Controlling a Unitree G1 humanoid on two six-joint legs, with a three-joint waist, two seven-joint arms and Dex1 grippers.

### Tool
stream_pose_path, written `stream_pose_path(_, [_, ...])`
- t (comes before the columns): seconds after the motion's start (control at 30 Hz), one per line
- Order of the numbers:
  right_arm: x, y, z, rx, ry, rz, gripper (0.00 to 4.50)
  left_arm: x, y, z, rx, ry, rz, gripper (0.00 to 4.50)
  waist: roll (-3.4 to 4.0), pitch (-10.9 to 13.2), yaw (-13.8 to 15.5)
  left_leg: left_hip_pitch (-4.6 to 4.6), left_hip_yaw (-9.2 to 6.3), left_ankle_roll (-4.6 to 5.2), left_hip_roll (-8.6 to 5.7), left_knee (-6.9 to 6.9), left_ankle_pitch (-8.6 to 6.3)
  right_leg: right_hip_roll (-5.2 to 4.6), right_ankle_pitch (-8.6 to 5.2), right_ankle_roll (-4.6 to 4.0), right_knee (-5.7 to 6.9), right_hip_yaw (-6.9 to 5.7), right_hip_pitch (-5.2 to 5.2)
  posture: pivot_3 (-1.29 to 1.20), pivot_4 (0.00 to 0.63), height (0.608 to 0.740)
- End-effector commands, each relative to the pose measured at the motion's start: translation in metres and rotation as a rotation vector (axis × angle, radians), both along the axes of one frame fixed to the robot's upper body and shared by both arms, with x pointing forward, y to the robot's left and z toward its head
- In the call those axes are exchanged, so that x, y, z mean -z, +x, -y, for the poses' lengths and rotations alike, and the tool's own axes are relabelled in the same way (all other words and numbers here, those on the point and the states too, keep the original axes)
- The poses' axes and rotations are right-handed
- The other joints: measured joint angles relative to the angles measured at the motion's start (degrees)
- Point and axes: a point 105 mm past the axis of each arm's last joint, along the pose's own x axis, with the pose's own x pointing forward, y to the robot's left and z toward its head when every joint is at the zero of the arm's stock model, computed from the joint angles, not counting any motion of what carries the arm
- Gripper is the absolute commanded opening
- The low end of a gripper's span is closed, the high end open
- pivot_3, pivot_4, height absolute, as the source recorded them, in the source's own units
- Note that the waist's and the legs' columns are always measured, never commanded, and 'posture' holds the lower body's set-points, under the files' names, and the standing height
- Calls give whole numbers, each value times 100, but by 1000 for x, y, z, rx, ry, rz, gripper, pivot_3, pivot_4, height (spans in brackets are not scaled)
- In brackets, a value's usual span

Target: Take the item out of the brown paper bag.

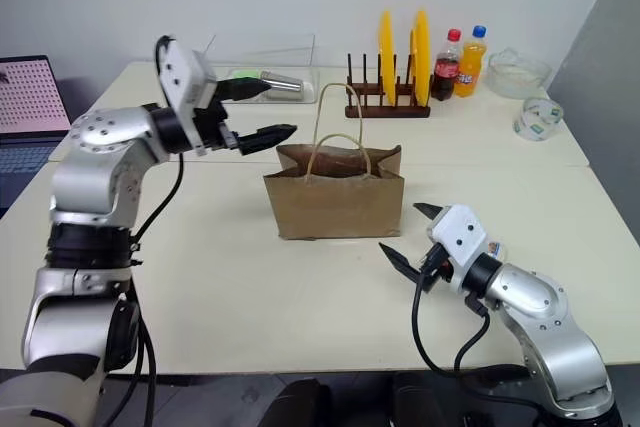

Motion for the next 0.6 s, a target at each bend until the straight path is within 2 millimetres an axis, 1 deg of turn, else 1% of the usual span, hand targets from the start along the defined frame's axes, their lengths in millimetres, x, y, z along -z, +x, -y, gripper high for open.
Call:
stream_pose_path(0.03, [-7,0,5,29,18,82,4500,-7,-17,-25,-162,-83,59,4394,2,-1,-17,2,3,0,0,0,0,0,0,0,0,4,0,0,150,740])
stream_pose_path(0.13, [-4,-3,11,69,46,127,4500,16,-29,-41,-341,-144,69,4394,3,-2,-3,4,0,-1,4,-2,0,0,0,0,2,3,0,0,150,740])
stream_pose_path(0.23, [9,-14,12,60,75,110,4500,47,-45,-54,-524,-166,75,4394,0,-5,21,4,0,-1,4,-4,0,-3,1,-1,-4,3,3,0,150,740])
stream_pose_path(0.3, [21,-17,16,105,111,94,4500,83,-62,-53,-590,-153,17,4394,-4,-12,27,7,0,-1,3,-3,-1,-5,1,-1,-5,3,7,0,150,740])
stream_pose_path(0.4, [33,-17,25,187,156,85,4500,116,-82,-44,-604,-155,-37,4394,-5,-25,30,20,6,0,3,-5,-3,-6,0,-1,-6,10,16,0,150,740])
stream_pose_path(0.47, [34,-14,30,240,177,111,4500,129,-88,-36,-614,-186,-66,4394,-3,-27,33,25,5,1,3,-6,-2,-6,-15,23,-6,8,19,0,150,740])
stream_pose_path(0.6, [30,-10,28,258,211,131,4500,133,-88,-26,-591,-231,-46,4394,-3,-28,42,70,0,3,4,-7,-3,-4,-20,14,-8,0,62,0,150,740])
